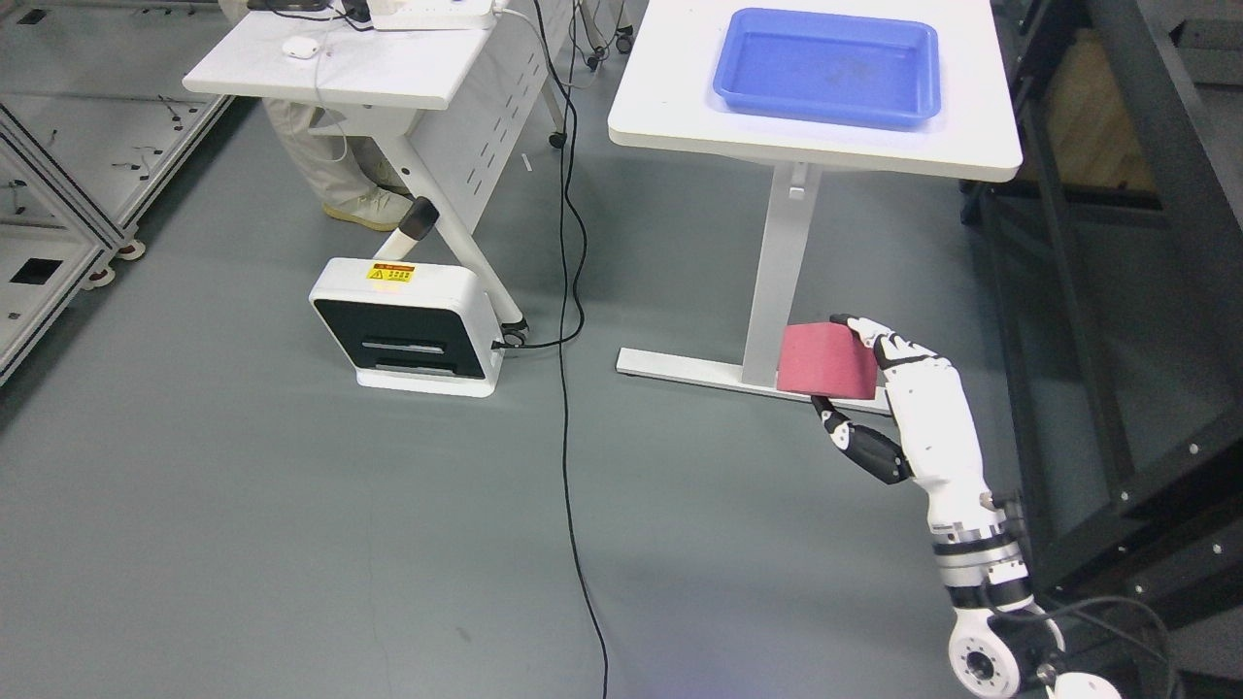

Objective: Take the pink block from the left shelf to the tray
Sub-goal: 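Carry the held pink cube while turning toward the blue tray on the table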

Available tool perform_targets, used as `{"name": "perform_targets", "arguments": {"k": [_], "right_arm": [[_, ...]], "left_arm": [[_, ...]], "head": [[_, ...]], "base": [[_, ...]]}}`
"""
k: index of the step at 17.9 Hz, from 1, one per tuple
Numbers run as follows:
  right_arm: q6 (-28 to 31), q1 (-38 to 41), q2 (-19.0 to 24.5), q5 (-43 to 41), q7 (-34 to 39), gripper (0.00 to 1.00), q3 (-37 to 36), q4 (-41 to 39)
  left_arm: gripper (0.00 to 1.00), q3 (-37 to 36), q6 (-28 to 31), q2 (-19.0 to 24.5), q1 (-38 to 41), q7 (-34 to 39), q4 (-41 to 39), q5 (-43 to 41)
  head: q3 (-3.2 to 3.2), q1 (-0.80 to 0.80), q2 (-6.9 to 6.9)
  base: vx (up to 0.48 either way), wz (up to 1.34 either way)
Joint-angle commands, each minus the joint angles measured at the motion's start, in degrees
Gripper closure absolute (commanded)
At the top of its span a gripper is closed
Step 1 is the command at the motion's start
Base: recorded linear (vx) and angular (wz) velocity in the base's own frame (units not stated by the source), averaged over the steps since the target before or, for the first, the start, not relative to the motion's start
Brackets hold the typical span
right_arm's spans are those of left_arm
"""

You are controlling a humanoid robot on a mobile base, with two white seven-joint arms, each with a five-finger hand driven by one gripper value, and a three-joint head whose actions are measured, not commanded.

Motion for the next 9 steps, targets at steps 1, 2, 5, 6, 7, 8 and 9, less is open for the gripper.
{"name": "perform_targets", "arguments": {"k": [1, 2, 5, 6, 7, 8, 9], "right_arm": [[0.82, -0.06, 0.75, -0.16, -0.1, 0.96, -0.06, -0.02], [0.82, -0.15, 0.66, -0.16, -0.1, 0.96, -0.06, -0.02], [0.82, -0.15, 0.75, -0.16, -0.1, 0.96, -0.06, -0.02], [0.82, -0.15, 0.66, -0.16, -0.1, 0.96, 0.03, -0.02], [0.82, -0.15, 0.66, -0.16, -0.01, 0.96, 0.03, -0.02], [0.73, -0.15, 0.66, -0.07, 0.07, 0.96, 0.12, -0.02], [0.73, -0.15, 0.66, -0.07, 0.42, 0.96, 0.12, 0.07]], "left_arm": [[0.0, 0.0, -0.02, 1.0, -1.68, 0.05, -1.0, 0.0], [0.0, 0.0, -0.02, 1.0, -1.68, 0.05, -1.0, 0.0], [0.0, 0.0, -0.02, 1.0, -1.68, 0.05, -1.0, 0.0], [0.0, 0.0, -0.02, 1.0, -1.68, 0.05, -1.0, 0.0], [0.0, 0.0, -0.02, 1.0, -1.68, 0.05, -1.0, 0.0], [0.0, 0.0, -0.02, 1.0, -1.68, 0.05, -1.0, 0.0], [0.0, 0.0, -0.02, 1.0, -1.68, 0.05, -1.0, 0.0]], "head": [[0.0, 0.0, 0.0], [0.0, 0.0, 0.0], [0.0, 0.0, 0.0], [0.0, 0.0, 0.0], [0.0, 0.0, 0.0], [0.0, 0.0, 0.0], [0.0, 0.0, 0.0]], "base": [[0.266, 0.2], [0.266, 0.2], [0.299, -0.03], [0.34, -0.21], [0.34, -0.21], [0.29, -0.29], [0.362, -0.34]]}}
